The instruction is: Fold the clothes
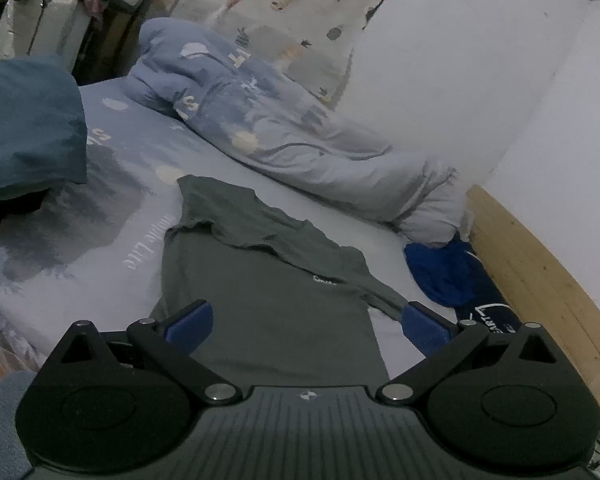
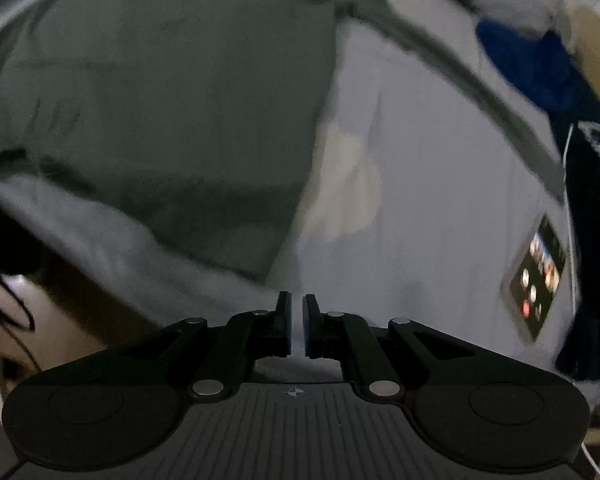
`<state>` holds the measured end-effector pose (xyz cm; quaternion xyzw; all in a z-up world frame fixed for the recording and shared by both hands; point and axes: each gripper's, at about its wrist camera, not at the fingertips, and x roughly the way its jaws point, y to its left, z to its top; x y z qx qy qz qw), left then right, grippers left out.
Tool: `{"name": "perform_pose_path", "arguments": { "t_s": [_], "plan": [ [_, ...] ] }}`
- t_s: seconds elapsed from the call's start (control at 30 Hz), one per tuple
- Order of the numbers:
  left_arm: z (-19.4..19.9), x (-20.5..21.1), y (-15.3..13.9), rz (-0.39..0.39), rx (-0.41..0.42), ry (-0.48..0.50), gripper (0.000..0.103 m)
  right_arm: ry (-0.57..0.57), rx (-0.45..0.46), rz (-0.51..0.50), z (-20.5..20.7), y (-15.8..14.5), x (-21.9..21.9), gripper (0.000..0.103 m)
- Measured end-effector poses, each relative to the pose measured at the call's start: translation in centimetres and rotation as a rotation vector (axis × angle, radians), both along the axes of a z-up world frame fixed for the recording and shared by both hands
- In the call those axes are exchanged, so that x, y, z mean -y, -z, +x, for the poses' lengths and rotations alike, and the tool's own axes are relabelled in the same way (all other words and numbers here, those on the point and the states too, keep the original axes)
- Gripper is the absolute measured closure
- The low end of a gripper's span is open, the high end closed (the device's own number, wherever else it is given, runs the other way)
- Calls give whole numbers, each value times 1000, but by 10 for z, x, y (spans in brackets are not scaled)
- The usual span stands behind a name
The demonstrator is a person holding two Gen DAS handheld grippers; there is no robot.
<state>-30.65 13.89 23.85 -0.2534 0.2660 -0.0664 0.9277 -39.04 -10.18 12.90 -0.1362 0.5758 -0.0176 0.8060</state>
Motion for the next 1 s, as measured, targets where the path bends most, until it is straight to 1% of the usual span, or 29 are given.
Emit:
{"name": "perform_pose_path", "arguments": {
  "t_s": [0.03, 0.1, 0.17, 0.27, 0.3, 0.33, 0.37, 0.4, 0.43, 0.5, 0.53, 0.63, 0.7, 0.77, 0.8, 0.87, 0.93, 1.0],
  "plan": [
    [1, 1, 1, 2, -3, 1, 0, 1, -17, -6, -2, 0, 0, 96],
    [2, 3, 2, 7, -8, 3, 0, 1, -5, -26, -7, -5, -2, 96],
    [4, 6, 3, 15, -10, 6, 0, -3, 17, -24, -13, -12, -3, 94],
    [5, 10, 3, 30, -9, 9, 0, 5, 48, -7, -16, -22, -1, 89],
    [5, 13, 3, 35, -5, 9, 0, 18, 75, 3, -15, -28, 4, 85],
    [5, 15, 3, 41, -2, 7, 0, 42, 115, 24, -13, -35, 10, 80],
    [6, 17, 3, 48, 3, 1, 0, 67, 156, 45, -12, -42, 16, 77],
    [6, 21, 3, 59, 7, -7, 0, 92, 196, 66, -10, -49, 23, 69],
    [6, 25, 3, 72, 14, -13, 0, 126, 253, 91, -7, -56, 31, 58],
    [8, 35, 2, 103, 31, -14, 0, 194, 368, 141, -1, -70, 47, 47],
    [10, 43, 0, 120, 45, -4, 0, 224, 403, 167, 3, -74, 53, 47],
    [17, 67, -7, 167, 101, 44, 0, 273, 466, 261, 22, -78, 69, 47],
    [25, 88, -13, 208, 145, 92, 0, 273, 509, 289, 36, -74, 72, 46],
    [35, 112, -20, 259, 183, 138, 0, 264, 554, 304, 46, -65, 73, 41],
    [40, 124, -23, 286, 200, 159, 0, 257, 608, 313, 49, -64, 75, 40],
    [53, 146, -28, 332, 231, 184, 0, 243, 715, 329, 55, -60, 81, 34],
    [69, 166, -30, 358, 246, 192, 0, 254, 825, 348, 56, -60, 97, 20],
    [88, 187, -30, 377, 257, 204, 0, 284, 887, 370, 55, -58, 121, 18]
  ]
}}
